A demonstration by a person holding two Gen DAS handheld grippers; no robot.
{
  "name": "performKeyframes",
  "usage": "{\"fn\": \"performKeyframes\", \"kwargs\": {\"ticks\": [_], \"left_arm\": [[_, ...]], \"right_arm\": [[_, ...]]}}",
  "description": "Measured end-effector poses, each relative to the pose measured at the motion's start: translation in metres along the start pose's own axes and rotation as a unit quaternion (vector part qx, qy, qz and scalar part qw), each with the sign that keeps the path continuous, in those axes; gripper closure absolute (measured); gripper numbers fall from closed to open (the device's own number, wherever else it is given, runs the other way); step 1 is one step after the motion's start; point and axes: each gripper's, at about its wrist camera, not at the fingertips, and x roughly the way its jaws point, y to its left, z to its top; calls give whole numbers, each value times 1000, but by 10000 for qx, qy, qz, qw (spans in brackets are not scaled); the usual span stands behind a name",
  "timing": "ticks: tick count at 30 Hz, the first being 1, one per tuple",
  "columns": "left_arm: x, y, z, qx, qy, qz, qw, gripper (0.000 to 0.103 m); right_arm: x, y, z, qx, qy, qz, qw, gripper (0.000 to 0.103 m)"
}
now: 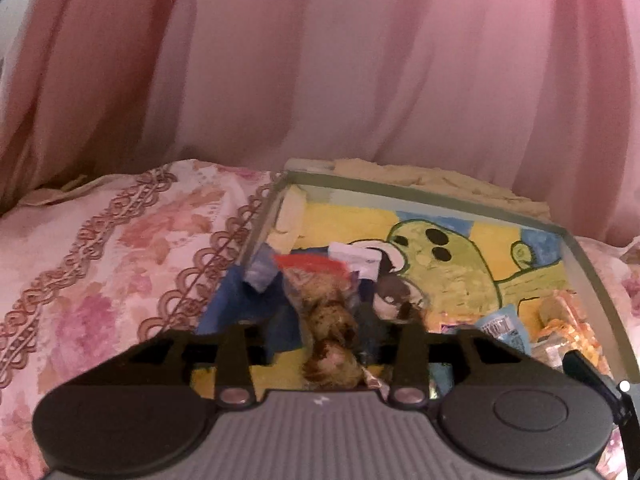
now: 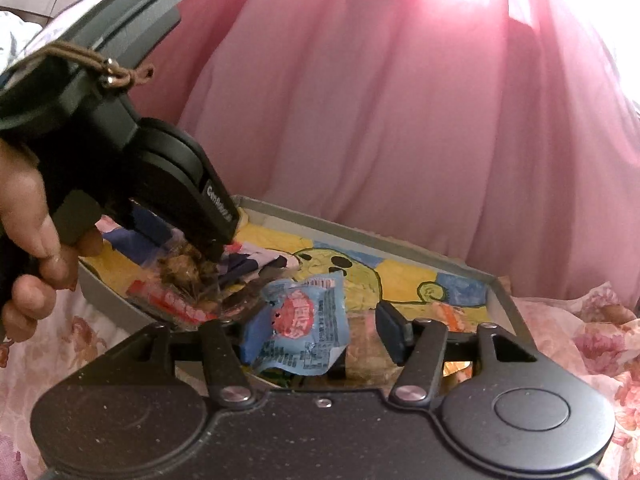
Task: Organize snacks
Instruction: 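Lower both snacks into the grey tray and open both tools, then withdraw both open tools from the tray back toward the remaining snacks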
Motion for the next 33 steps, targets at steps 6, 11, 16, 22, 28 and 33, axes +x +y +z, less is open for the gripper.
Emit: {"fn": "performKeyframes", "kwargs": {"ticks": [6, 11, 16, 22, 28, 33], "left_arm": [[-27, 3, 0, -2, -264, 78, 9996, 23], [-59, 13, 7, -387, -320, 56, 9987, 12], [-99, 18, 8, -531, -557, 3, 9970, 3], [-144, 25, -8, -555, -846, -372, 9942, 1], [-185, 26, -35, -414, -1070, -494, 9922, 1], [-218, 25, -63, -65, -1300, -416, 9906, 1]], "right_arm": [[-15, 1, 6, 40, -119, -25, 9999, 23], [-44, -8, 15, 164, -266, -102, 9995, 10], [-84, -19, 24, 330, -428, -249, 9982, 2], [-138, -27, 21, 612, -626, -431, 9952, 1], [-192, -41, 10, 1371, -784, -307, 9870, 1], [-229, -44, -2, 1626, -817, -219, 9831, 1]]}}
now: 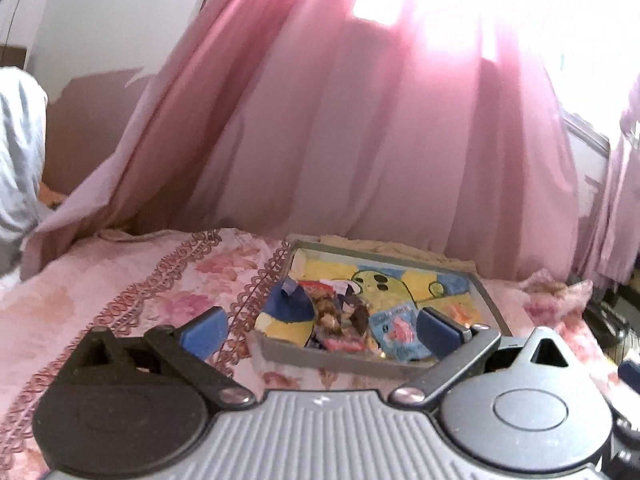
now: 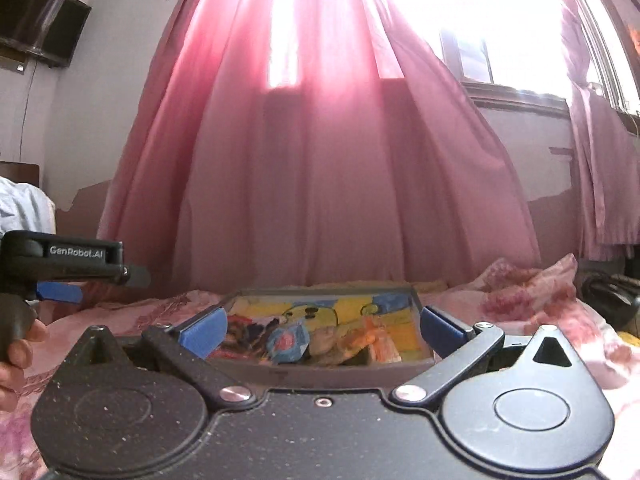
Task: Organize snacks
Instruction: 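Withdraw both open tools from the tray back toward the remaining snacks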
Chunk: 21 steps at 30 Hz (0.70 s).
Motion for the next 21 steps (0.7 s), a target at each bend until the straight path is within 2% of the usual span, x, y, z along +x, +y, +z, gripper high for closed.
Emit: {"fn": "performKeyframes", "kwargs": {"ticks": [6, 9, 15, 21], "left_arm": [[-37, 1, -29, 291, -25, 32, 9996, 1], [-52, 5, -46, 352, 125, 48, 9993, 1], [-72, 11, -84, 704, 586, 43, 9958, 1], [-85, 14, -96, 768, 709, 103, 9945, 1]], "right_arm": [[-32, 7, -16, -158, 347, 16, 9993, 1], [-42, 12, -22, -146, 572, 48, 9982, 1], [-54, 22, -40, -77, 1325, 34, 9911, 1], [-62, 32, -49, -216, 1606, 4, 9868, 1]]}}
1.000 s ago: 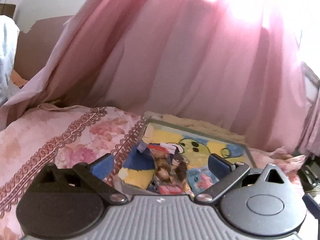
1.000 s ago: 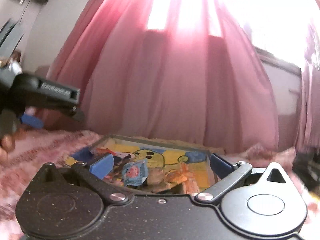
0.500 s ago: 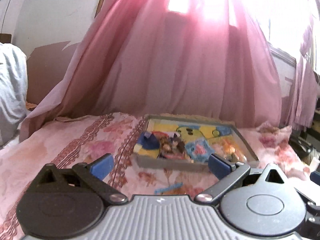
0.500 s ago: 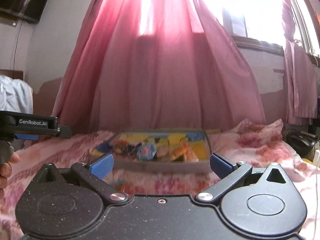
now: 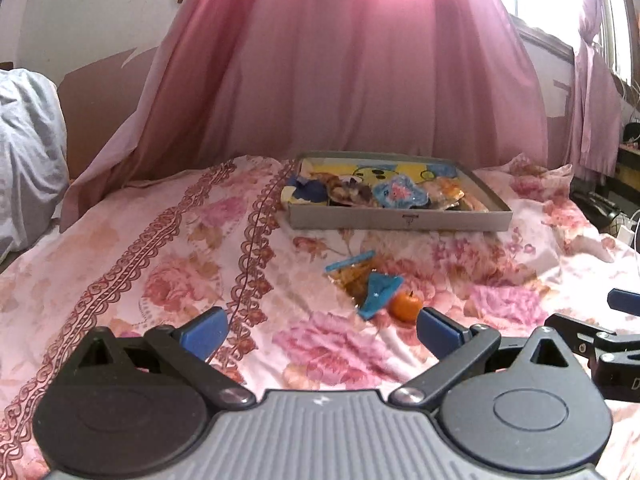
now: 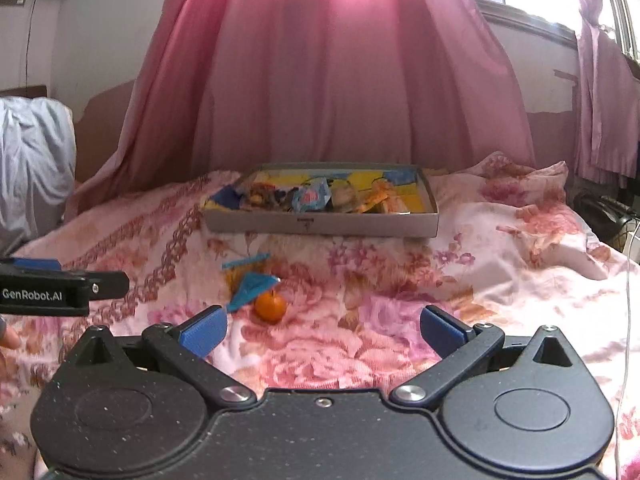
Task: Organize snacks
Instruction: 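Withdraw both open tools from the tray back toward the remaining snacks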
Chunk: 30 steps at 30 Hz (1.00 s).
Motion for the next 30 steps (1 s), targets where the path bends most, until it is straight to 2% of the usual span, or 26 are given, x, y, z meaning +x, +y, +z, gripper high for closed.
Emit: {"fn": "performKeyframes", "kwargs": {"ticks": [14, 20, 30], "left_arm": [[12, 5, -10, 33, 275, 272, 9992, 1], [19, 8, -12, -152, 506, 343, 9980, 1], [29, 11, -12, -280, 634, 450, 9966, 1]], "right_arm": [[12, 4, -4, -61, 273, 80, 9996, 1], [19, 5, -5, 1, 418, 111, 9991, 1], [35, 1, -5, 191, 665, 179, 9974, 1]]}}
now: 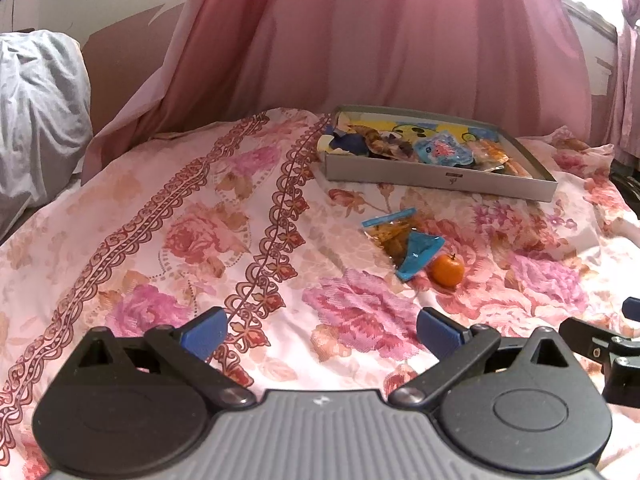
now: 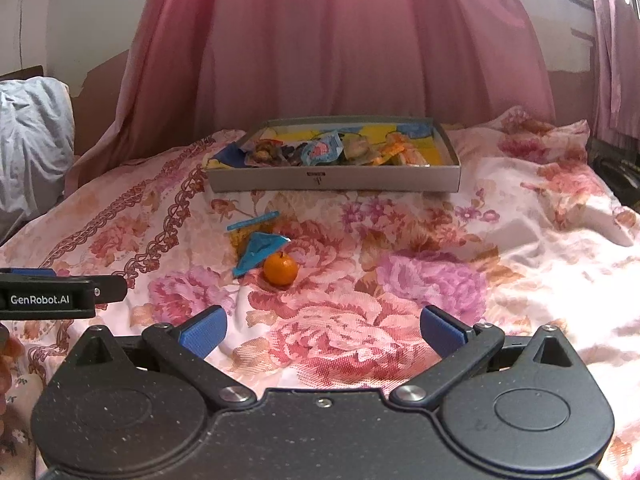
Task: Organize snacks
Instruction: 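Withdraw both open tools from the tray back toward the remaining snacks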
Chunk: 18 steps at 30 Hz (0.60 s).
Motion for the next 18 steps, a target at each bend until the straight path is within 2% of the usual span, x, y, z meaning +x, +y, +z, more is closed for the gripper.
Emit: {"fn": "performKeyframes", "kwargs": {"ticks": [8, 12, 18], "left_arm": [[13, -6, 4, -33, 96, -103, 9999, 1], [24, -13, 14, 61, 38, -148, 9999, 1], [48, -13, 30, -271, -38, -193, 9994, 1]], "right_arm": [[11, -3, 4, 44, 121, -26, 9999, 1], [19, -1, 9, -299, 39, -27, 9995, 1], [42, 0, 14, -721, -50, 20, 9974, 1]]}}
